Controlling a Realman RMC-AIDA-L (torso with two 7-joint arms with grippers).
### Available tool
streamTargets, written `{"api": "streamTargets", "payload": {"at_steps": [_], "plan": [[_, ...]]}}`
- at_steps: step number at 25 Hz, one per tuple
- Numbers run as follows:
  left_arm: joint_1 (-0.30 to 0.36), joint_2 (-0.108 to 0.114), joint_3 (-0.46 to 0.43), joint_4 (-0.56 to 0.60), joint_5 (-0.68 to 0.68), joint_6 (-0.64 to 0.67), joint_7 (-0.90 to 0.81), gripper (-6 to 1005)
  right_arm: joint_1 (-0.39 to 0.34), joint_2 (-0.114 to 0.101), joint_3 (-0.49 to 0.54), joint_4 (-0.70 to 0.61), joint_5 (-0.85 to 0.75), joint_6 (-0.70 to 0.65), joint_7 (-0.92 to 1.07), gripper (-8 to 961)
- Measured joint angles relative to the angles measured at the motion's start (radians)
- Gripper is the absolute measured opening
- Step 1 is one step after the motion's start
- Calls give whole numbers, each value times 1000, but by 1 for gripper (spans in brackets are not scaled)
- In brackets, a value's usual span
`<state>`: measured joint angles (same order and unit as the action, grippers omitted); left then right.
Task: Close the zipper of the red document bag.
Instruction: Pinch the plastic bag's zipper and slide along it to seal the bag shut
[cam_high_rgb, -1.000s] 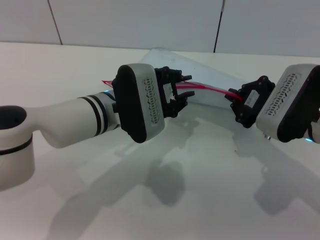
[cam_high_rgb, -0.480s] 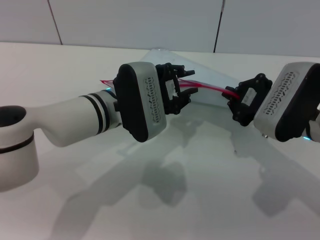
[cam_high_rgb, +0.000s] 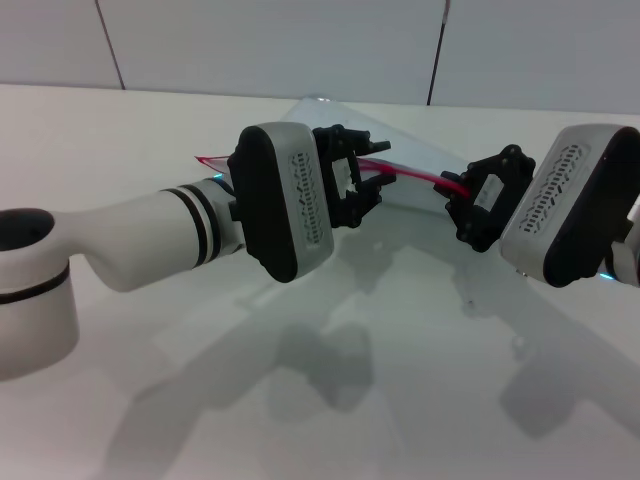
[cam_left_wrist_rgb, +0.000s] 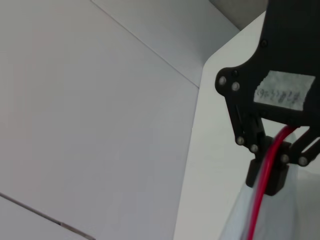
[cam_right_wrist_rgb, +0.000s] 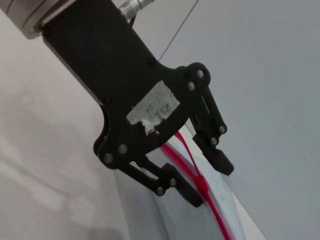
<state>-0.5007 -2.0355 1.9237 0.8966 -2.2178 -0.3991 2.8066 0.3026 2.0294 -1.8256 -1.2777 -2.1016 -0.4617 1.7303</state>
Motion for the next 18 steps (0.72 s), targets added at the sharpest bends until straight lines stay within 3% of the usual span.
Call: {"api": "streamTargets", "payload": {"at_steps": [8, 10, 18], "plan": [[-6, 0, 1, -16, 0, -22, 1, 327, -1, 0, 0, 0, -1, 0, 0, 74], [-7, 0, 1, -16, 0, -23, 1, 152, -1, 0, 0, 0, -1, 0, 0, 77], [-7, -2, 2, -16, 0, -23, 1, 102, 2, 0, 0, 6, -1, 0, 0, 89]]}}
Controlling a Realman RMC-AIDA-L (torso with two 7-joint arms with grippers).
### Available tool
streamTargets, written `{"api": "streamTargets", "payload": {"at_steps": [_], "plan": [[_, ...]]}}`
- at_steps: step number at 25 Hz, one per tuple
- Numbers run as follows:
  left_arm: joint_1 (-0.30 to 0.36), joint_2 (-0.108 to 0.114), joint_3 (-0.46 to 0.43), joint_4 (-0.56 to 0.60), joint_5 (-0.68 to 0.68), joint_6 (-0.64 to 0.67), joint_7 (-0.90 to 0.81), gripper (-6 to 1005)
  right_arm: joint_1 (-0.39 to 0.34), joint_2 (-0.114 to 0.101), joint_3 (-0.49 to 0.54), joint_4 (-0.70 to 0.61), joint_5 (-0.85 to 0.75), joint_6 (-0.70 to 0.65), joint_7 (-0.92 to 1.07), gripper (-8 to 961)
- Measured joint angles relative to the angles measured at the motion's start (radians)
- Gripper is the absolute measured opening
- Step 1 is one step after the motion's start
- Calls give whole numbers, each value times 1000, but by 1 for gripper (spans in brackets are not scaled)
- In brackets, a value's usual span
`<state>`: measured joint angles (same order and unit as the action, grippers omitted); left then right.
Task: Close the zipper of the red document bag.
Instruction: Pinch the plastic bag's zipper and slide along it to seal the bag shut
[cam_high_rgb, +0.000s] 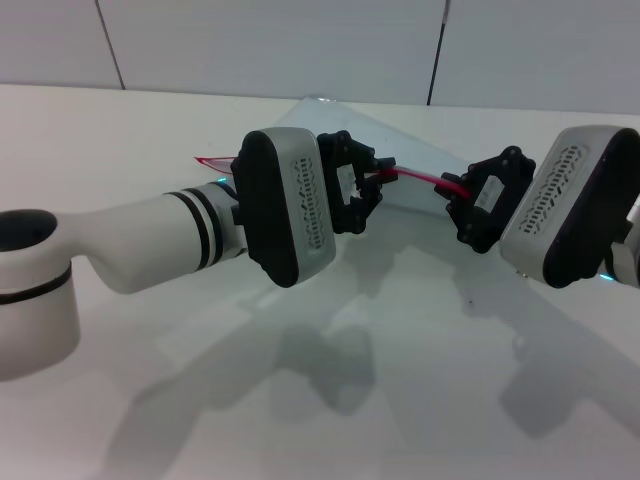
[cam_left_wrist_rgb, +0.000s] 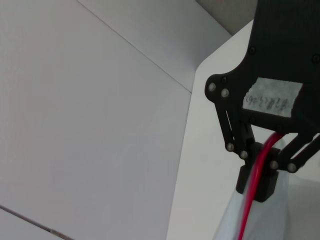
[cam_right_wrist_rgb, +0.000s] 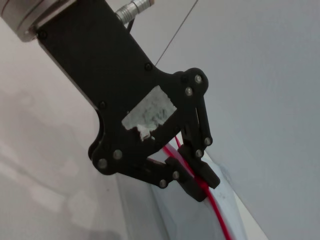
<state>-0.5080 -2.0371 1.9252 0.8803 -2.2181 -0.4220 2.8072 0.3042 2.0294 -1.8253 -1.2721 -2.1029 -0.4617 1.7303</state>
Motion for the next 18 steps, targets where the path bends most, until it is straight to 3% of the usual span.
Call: {"api": "streamTargets", "payload": {"at_steps": [18], "plan": [[22, 1, -15, 2, 0, 21, 0, 93, -6, 0, 25, 4, -7, 10, 0, 117]]}}
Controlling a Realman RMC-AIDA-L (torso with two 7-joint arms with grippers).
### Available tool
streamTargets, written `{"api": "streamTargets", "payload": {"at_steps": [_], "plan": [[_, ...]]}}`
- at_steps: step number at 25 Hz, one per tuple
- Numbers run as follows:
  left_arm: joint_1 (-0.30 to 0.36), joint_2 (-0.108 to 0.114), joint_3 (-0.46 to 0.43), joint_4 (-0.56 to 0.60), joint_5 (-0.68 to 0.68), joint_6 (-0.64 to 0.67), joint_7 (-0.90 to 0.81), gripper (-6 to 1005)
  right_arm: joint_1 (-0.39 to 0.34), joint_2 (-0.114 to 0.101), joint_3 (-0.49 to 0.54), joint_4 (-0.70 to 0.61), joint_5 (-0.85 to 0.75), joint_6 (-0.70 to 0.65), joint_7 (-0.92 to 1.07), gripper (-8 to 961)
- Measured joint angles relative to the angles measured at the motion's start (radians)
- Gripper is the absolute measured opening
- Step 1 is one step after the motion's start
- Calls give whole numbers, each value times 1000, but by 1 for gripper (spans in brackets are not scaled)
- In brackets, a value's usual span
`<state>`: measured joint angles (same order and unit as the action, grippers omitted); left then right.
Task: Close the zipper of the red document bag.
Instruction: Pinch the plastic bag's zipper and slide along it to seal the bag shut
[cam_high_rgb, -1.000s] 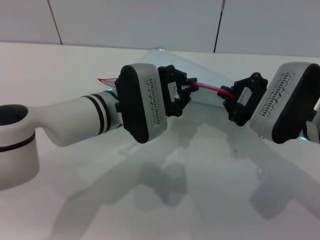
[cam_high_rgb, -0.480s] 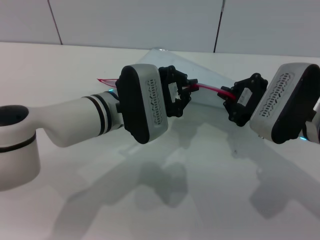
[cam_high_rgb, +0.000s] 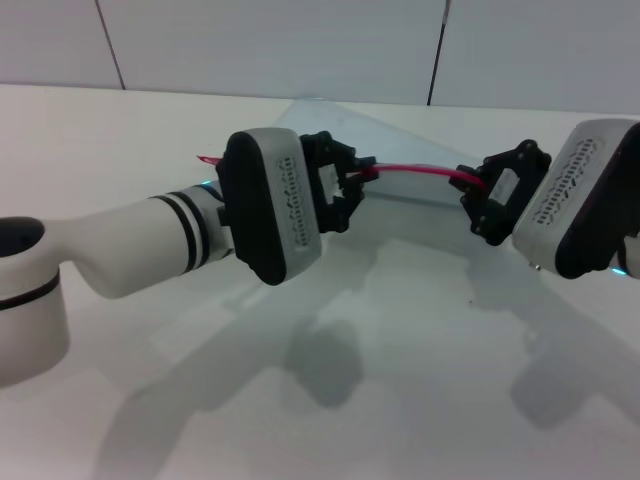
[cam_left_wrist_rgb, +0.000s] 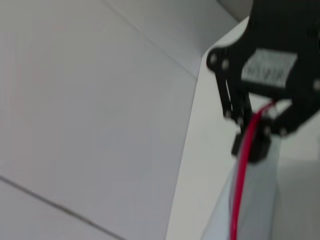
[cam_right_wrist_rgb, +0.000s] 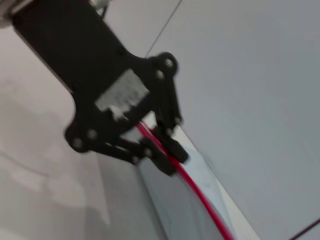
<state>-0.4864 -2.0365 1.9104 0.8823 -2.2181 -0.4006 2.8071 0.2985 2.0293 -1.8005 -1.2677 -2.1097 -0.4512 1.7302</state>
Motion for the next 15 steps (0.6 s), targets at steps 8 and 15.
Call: {"api": "streamTargets", "payload": {"at_steps": [8, 15], "plan": [[50, 2, -49, 8, 0, 25, 16, 100, -15, 1, 50, 8, -2, 19, 0, 130], [108, 4, -108, 23, -1, 27, 24, 107, -32, 2, 86, 18, -3, 36, 0, 140]]}}
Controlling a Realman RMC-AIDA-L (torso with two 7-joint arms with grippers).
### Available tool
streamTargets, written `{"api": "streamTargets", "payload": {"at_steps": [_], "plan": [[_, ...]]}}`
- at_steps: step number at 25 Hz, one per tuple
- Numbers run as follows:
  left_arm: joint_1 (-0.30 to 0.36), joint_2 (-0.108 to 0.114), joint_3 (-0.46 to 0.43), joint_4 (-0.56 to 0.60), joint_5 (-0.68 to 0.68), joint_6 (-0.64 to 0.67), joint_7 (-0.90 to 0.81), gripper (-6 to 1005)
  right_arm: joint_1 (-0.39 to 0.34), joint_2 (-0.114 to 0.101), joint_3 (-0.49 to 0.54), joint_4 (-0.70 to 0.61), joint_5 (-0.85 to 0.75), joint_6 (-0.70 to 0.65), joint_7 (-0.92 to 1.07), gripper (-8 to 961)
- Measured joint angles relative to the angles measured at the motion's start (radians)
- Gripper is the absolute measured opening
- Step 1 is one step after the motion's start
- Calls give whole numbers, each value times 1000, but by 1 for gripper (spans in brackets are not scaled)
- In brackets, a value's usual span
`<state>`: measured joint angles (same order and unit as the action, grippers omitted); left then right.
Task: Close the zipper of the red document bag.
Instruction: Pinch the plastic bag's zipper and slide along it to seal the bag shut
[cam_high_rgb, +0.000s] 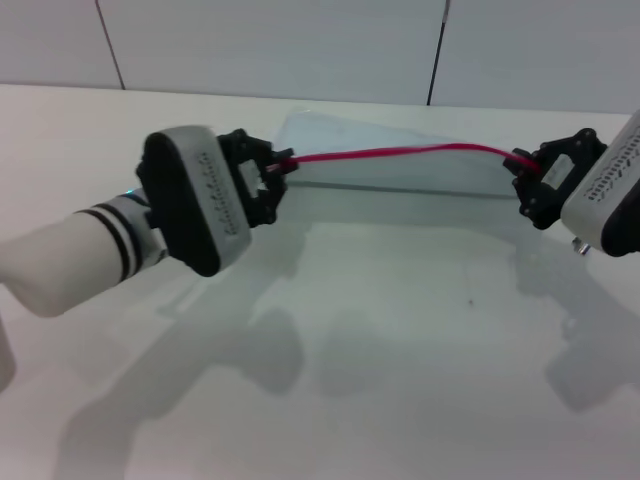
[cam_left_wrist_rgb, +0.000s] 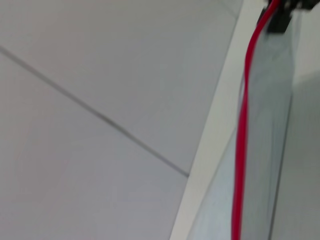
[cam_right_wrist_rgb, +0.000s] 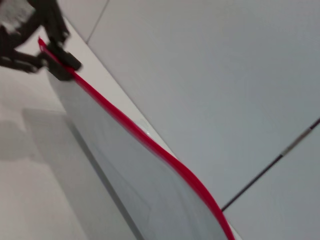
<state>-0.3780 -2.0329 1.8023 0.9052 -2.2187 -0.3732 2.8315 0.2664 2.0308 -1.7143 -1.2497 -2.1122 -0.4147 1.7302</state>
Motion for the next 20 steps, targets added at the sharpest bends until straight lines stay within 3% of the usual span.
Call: {"api": "streamTargets", "payload": {"at_steps": [9, 20], "plan": [[63, 2, -56, 20, -1, 2, 3, 116, -10, 0, 30, 2, 0, 5, 0, 154], [66, 0, -70, 19, -1, -5, -1, 126, -10, -2, 32, 14, 0, 13, -9, 171]]}}
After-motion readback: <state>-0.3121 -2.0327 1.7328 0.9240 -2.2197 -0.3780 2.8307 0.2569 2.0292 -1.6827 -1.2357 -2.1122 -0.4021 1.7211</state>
